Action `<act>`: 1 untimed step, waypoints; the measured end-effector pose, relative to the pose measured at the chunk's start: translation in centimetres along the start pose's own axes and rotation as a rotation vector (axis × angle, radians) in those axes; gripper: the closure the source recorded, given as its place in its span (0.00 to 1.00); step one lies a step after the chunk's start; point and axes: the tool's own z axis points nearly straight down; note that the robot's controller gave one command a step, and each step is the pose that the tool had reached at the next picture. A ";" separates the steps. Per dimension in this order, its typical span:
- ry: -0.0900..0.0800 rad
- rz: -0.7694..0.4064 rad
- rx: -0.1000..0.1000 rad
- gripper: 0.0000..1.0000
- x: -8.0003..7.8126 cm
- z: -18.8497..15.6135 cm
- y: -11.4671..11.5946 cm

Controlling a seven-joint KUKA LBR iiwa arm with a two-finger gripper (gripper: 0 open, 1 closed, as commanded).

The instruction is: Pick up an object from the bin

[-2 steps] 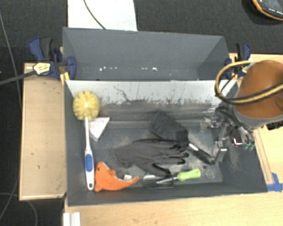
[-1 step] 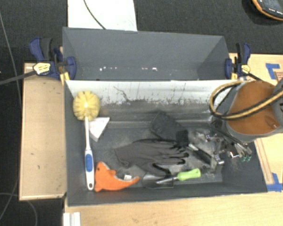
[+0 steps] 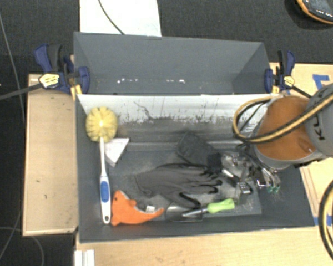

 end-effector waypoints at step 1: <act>-0.002 -0.125 0.000 0.00 3.9 0.0 0.0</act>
Offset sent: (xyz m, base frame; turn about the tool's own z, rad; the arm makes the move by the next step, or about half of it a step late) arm -0.0081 0.0900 -0.0004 0.1198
